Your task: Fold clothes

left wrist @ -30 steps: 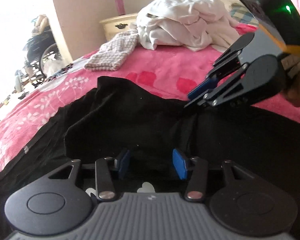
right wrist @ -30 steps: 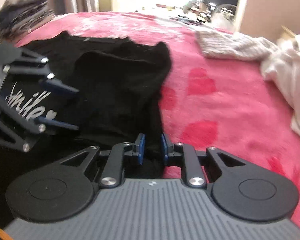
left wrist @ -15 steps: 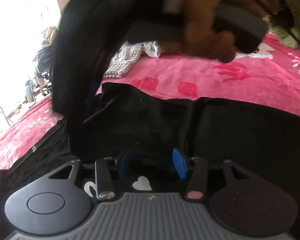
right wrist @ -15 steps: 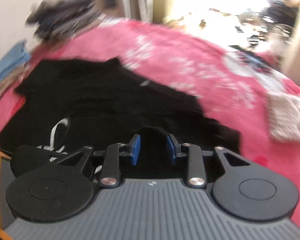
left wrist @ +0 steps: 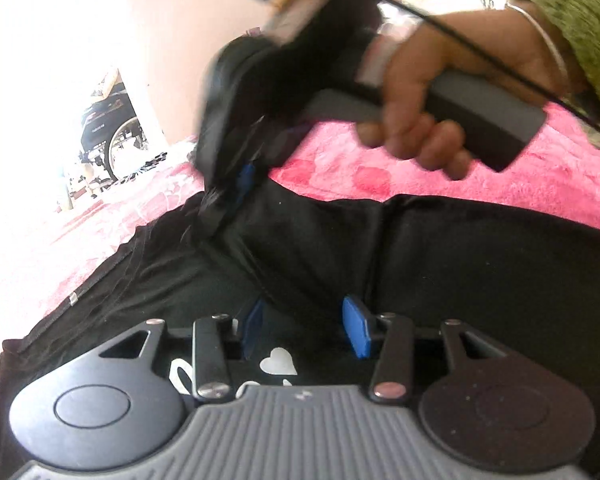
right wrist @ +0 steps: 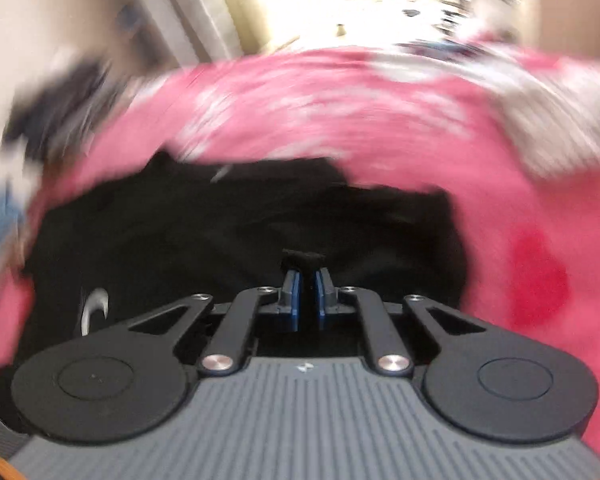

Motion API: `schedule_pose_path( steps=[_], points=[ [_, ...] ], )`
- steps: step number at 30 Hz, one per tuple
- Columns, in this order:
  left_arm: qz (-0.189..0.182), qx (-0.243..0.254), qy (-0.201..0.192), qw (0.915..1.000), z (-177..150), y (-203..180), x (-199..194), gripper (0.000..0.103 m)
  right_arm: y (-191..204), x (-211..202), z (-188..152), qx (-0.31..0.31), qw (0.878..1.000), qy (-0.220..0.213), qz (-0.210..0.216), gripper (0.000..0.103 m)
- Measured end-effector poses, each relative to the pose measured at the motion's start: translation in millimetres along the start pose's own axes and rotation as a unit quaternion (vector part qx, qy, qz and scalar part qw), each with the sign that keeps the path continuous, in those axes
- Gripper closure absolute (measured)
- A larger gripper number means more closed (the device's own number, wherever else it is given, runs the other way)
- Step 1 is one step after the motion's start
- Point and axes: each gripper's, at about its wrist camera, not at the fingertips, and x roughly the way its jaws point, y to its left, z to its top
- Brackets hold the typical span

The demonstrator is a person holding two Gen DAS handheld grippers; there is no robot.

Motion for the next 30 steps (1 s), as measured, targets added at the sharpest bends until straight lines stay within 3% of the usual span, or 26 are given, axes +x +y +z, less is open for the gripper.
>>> schedule_pose_path(
  steps=[2, 4, 6, 8, 12, 15, 19, 22, 24, 25, 26, 30],
  points=[
    [0.001, 0.003, 0.001, 1.0, 0.0, -0.8, 0.0, 0.057, -33.9, -9.9, -10.9, 0.106, 0.994, -0.022, 0.033, 0.094],
    [0.002, 0.005, 0.001, 1.0, 0.4, -1.7, 0.5, 0.057, -62.7, -15.3, -25.7, 0.203, 0.977, -0.036, 0.048, 0.093],
    [0.003, 0.007, 0.002, 1.0, -0.8, -2.8, 0.2, 0.057, -82.3, -20.4, -36.8, 0.267, 0.96, -0.052, 0.061, 0.092],
    [0.004, 0.01, 0.003, 0.9999, -0.7, -4.0, -0.6, 0.057, -87.6, -29.9, -40.2, 0.284, 0.955, -0.067, 0.059, 0.092],
    [0.006, 0.015, 0.004, 0.9999, -0.1, -4.2, 0.3, 0.057, -69.5, -41.9, -25.5, 0.209, 0.975, -0.072, 0.037, 0.09],
    [0.009, 0.018, 0.004, 0.9998, 0.9, -4.0, 0.9, 0.057, -49.3, -38.6, -13.3, 0.148, 0.987, -0.061, 0.024, 0.075],
    [0.011, 0.021, 0.004, 0.9997, 0.7, -4.9, 0.9, 0.057, -36.8, -25.0, -7.2, 0.123, 0.992, -0.034, -0.007, 0.063],
    [0.012, 0.022, 0.004, 0.9997, -0.5, -4.5, 0.5, 0.057, -39.5, -12.6, -9.2, 0.139, 0.99, -0.016, -0.019, 0.063],
    [0.012, 0.022, 0.003, 0.9997, -1.0, -4.8, 1.9, 0.057, -40.8, -7.9, -10.4, 0.143, 0.989, -0.011, -0.018, 0.067],
    [0.013, 0.022, 0.002, 0.9997, -1.3, -4.9, 2.5, 0.057, -39.7, -8.0, -10.1, 0.141, 0.99, -0.012, -0.015, 0.083],
    [0.013, 0.022, 0.002, 0.9997, -1.5, -4.9, 2.9, 0.057, -38.1, -8.5, -9.6, 0.137, 0.99, -0.015, -0.013, 0.092],
    [0.016, 0.021, 0.001, 0.9997, -1.8, -5.0, 3.5, 0.056, -21.5, -19.2, -0.1, 0.11, 0.993, -0.038, 0.023, 0.1]
  ],
)
